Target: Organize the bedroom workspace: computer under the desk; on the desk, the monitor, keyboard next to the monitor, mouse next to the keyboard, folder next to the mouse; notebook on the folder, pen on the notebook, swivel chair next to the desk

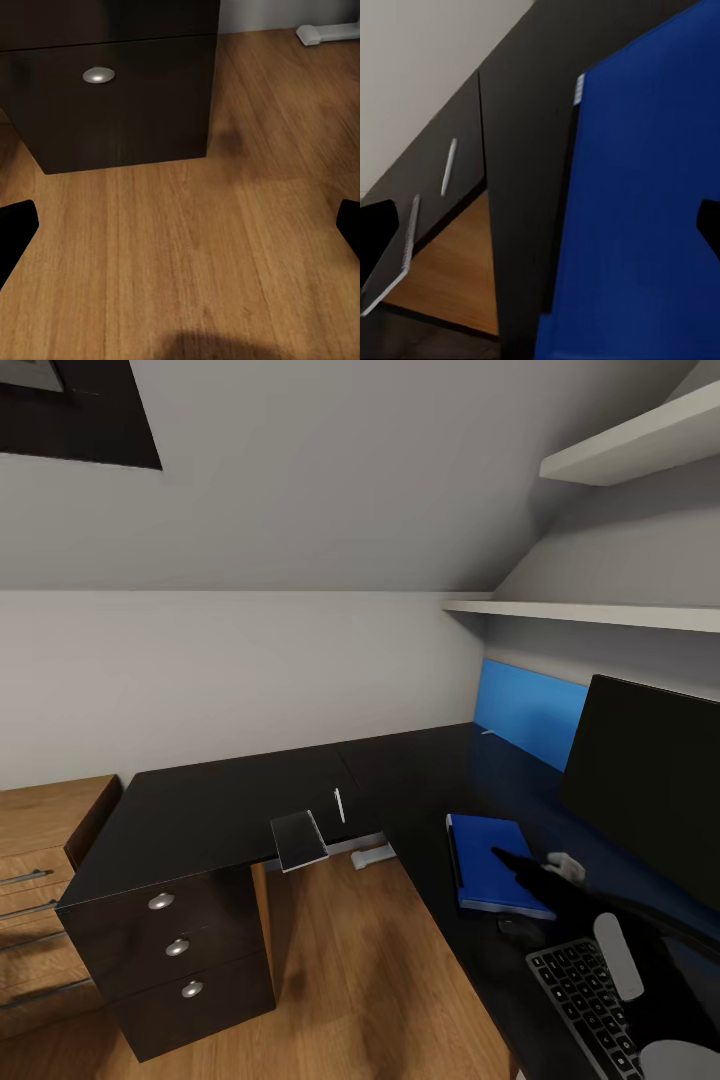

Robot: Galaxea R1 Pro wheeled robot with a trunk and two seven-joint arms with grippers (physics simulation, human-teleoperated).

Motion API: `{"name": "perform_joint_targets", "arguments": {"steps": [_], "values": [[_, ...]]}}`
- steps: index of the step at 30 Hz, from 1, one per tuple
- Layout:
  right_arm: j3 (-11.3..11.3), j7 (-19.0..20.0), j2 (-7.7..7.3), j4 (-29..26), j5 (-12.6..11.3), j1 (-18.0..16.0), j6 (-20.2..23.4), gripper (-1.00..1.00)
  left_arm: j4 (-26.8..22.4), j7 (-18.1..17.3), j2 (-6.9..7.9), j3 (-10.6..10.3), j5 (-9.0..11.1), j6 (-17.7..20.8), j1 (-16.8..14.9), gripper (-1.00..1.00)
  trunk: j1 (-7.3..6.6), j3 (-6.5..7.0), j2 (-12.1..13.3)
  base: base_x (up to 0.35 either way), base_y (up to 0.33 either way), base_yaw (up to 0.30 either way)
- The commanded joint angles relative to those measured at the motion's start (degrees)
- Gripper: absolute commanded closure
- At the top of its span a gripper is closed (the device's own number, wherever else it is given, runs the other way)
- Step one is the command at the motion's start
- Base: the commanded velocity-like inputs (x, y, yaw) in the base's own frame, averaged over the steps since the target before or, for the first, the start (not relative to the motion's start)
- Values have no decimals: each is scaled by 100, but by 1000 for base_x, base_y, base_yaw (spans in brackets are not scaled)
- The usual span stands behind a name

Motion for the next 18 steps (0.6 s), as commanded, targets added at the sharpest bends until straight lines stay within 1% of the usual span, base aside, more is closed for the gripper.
{"name": "perform_joint_targets", "arguments": {"steps": [1,3,4,7,10,11,13,16,18], "values": [[81,7,2,-43,-26,-4,45,-100,1,57,-1,11,-62,-11,-3,-100,0,-6,-3,0,0,0],[233,6,4,-102,-21,-4,44,-100,1,57,-1,9,-62,-11,-3,-100,0,-6,-3,0,0,0],[347,2,7,-141,-18,-4,44,-100,1,57,-1,9,-62,-11,-3,-100,0,-6,-3,0,0,0],[468,-2,27,-181,-24,-4,47,-100,1,57,-1,11,-62,-11,-3,-100,0,-6,-3,0,0,0],[502,3,91,-188,-49,-4,46,-100,1,59,-1,13,-60,-11,-3,-100,0,-6,-3,0,0,0],[513,3,161,-189,-61,-4,45,-100,1,62,2,14,-57,-11,-3,-100,0,-6,-3,0,0,0],[518,0,225,-196,-68,-4,46,-100,1,63,3,14,-56,-11,-3,-100,0,-6,-3,0,0,0],[527,-4,298,-204,-71,-4,49,-100,1,65,6,15,-54,-11,-3,-100,0,-6,-3,0,0,0],[534,-6,320,-206,-61,-4,50,-100,1,65,6,15,-54,-11,-3,-100,0,-6,-3,0,0,0]]}}
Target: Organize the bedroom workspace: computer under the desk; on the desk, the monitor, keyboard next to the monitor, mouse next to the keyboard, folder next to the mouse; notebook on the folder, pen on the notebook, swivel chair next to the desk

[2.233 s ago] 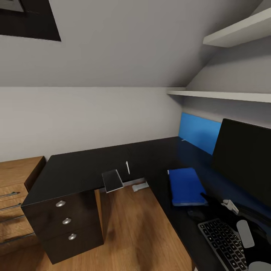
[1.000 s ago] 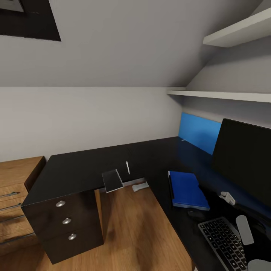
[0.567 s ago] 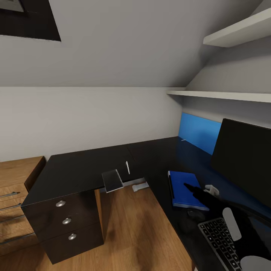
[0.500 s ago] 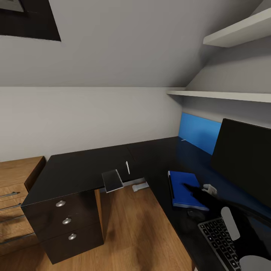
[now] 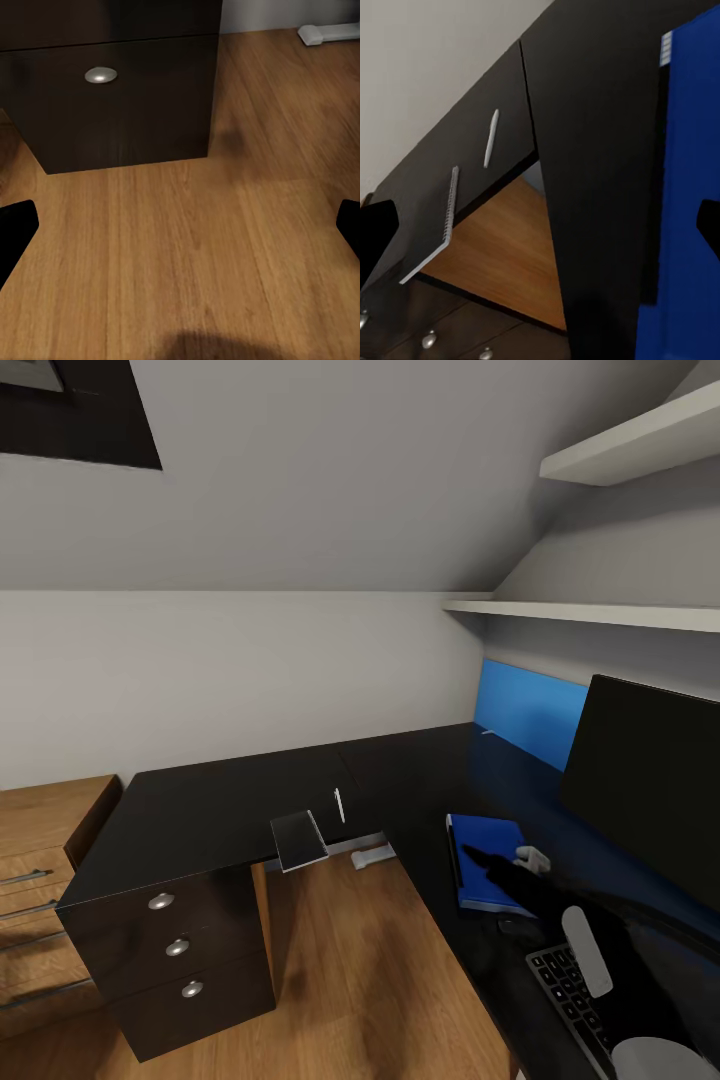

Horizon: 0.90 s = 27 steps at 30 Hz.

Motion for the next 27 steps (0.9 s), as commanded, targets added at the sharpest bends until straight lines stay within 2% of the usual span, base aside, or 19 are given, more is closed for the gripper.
{"name": "perform_joint_targets", "arguments": {"steps": [1,6,10,14,19,27], "values": [[-7,7,11,-3,-28,-4,47,-100,1,57,-1,11,-62,-11,-3,-100,0,-6,-3,0,0,0],[91,9,61,-14,15,-4,43,-100,1,58,-4,12,-65,-8,-3,-100,0,-6,-3,0,0,0],[321,1,97,-19,121,-4,34,-100,1,58,-6,12,-69,-4,-3,-100,0,-6,-3,0,0,0],[448,1,116,-9,242,-4,-120,-100,1,58,-8,12,-70,-1,-3,-100,0,-6,-3,0,8,0],[494,70,142,19,282,-4,-379,-100,1,58,-8,12,-69,4,-3,-100,0,-6,-3,0,24,0],[506,261,161,45,276,-4,-494,-100,1,58,-9,12,-67,6,-3,-100,0,-7,-3,0,5,0]]}}
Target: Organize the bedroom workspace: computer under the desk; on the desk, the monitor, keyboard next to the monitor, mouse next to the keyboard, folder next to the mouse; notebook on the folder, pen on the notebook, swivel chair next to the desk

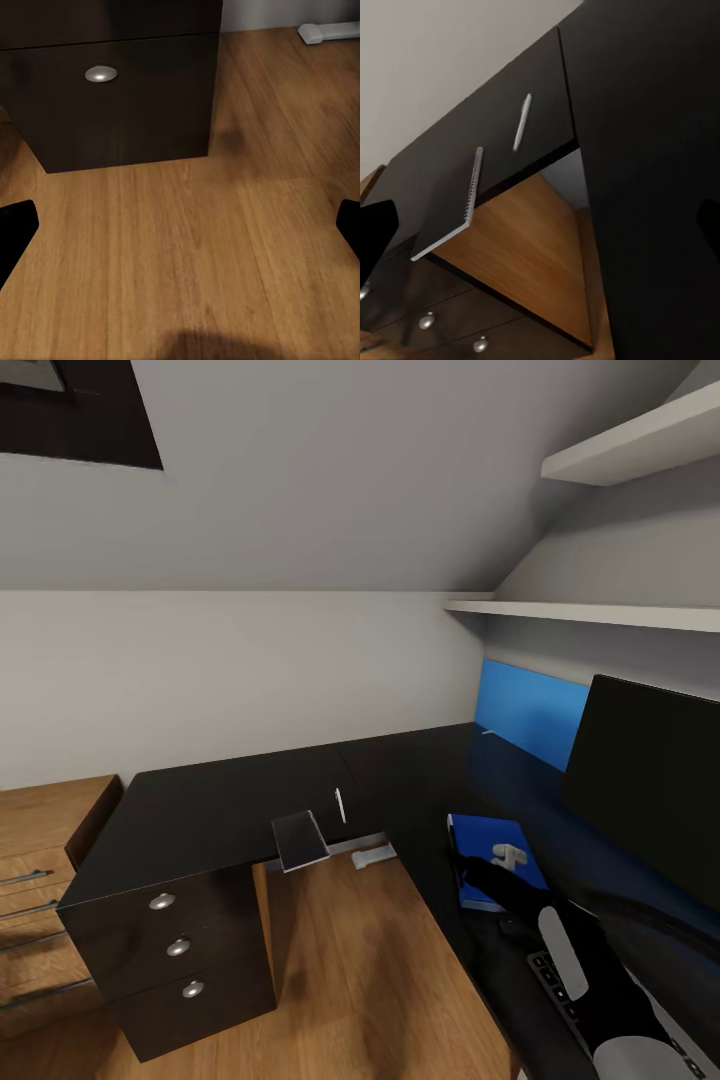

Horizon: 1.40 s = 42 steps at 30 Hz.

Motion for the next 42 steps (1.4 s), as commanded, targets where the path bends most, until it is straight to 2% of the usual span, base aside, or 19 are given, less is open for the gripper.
{"name": "perform_joint_targets", "arguments": {"steps": [1,6,15,26,42], "values": [[-9,14,3,-2,-44,-4,44,-100,1,57,-1,11,-63,-11,-3,-100,0,-8,-3,0,1,0],[-6,24,36,0,-47,-4,54,-100,1,57,-1,11,-63,-11,-3,-100,0,-37,-3,0,1,38],[-12,20,195,0,-44,-4,46,-100,1,57,-1,11,-63,-11,-3,-100,0,-106,-3,0,0,147],[-22,44,218,0,-53,-4,36,-100,1,57,0,11,-63,-11,-3,-100,0,-144,-3,0,0,124],[-21,31,236,4,-42,-4,18,-100,1,57,-1,11,-61,-11,-3,-100,0,-146,-3,0,0,262]]}}
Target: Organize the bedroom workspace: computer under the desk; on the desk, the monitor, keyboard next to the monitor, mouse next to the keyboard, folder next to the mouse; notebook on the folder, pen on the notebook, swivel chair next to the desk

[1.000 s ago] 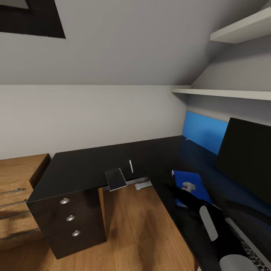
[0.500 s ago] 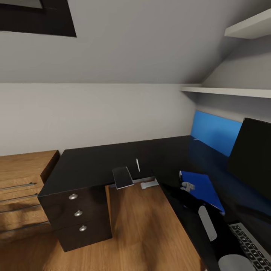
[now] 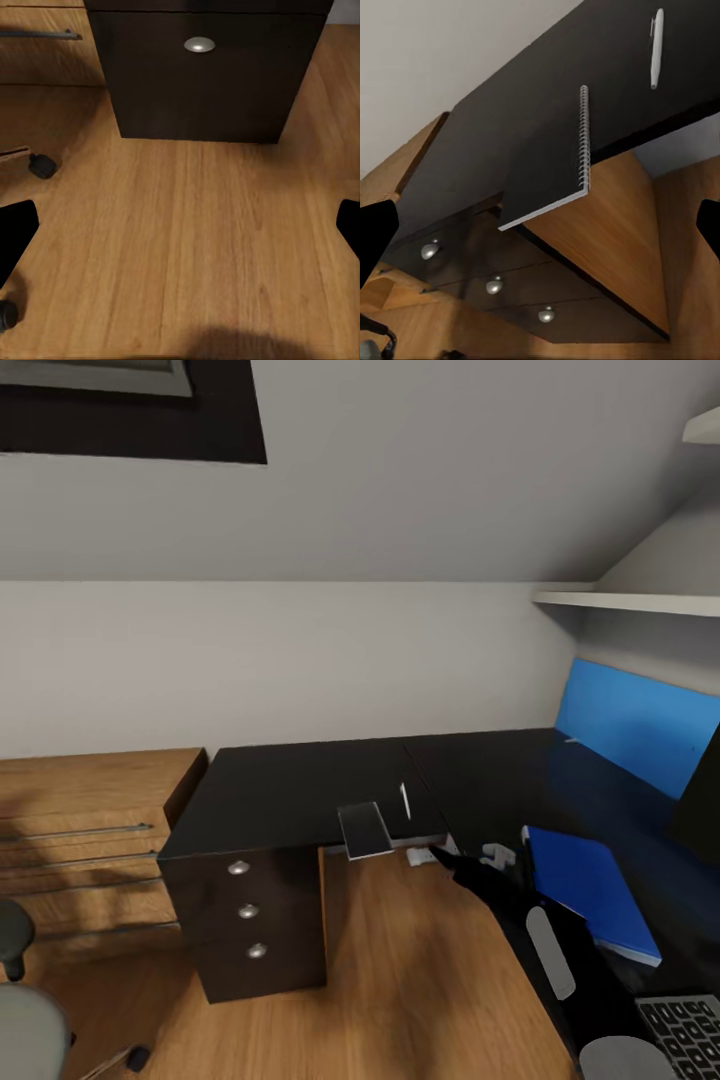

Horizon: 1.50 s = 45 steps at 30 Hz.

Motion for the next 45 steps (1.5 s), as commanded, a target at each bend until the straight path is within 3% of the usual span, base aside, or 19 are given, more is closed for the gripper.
{"name": "perform_joint_targets", "arguments": {"steps": [1,7,15,26,36,45], "values": [[-9,5,1,-4,-41,-2,48,-100,3,58,-2,12,-62,-11,-4,-100,0,-6,-3,0,0,281],[-8,-8,56,25,-17,-2,5,-100,3,58,-2,12,-62,-11,-4,-100,0,-6,-3,0,0,282],[-12,-13,134,209,1,-2,-461,-100,3,58,-2,14,-59,2,-4,-100,0,-6,-3,0,0,284],[-12,1,120,394,7,-2,-678,-100,3,86,-9,21,-47,43,-4,-100,0,-6,-3,0,0,270],[0,29,84,674,74,-2,-787,-100,2,88,-10,21,-31,311,-4,-100,0,-6,-3,0,0,58],[-6,25,83,737,83,-2,-1282,-100,3,55,-4,14,-36,336,-4,-100,0,-6,-3,0,0,5]]}}
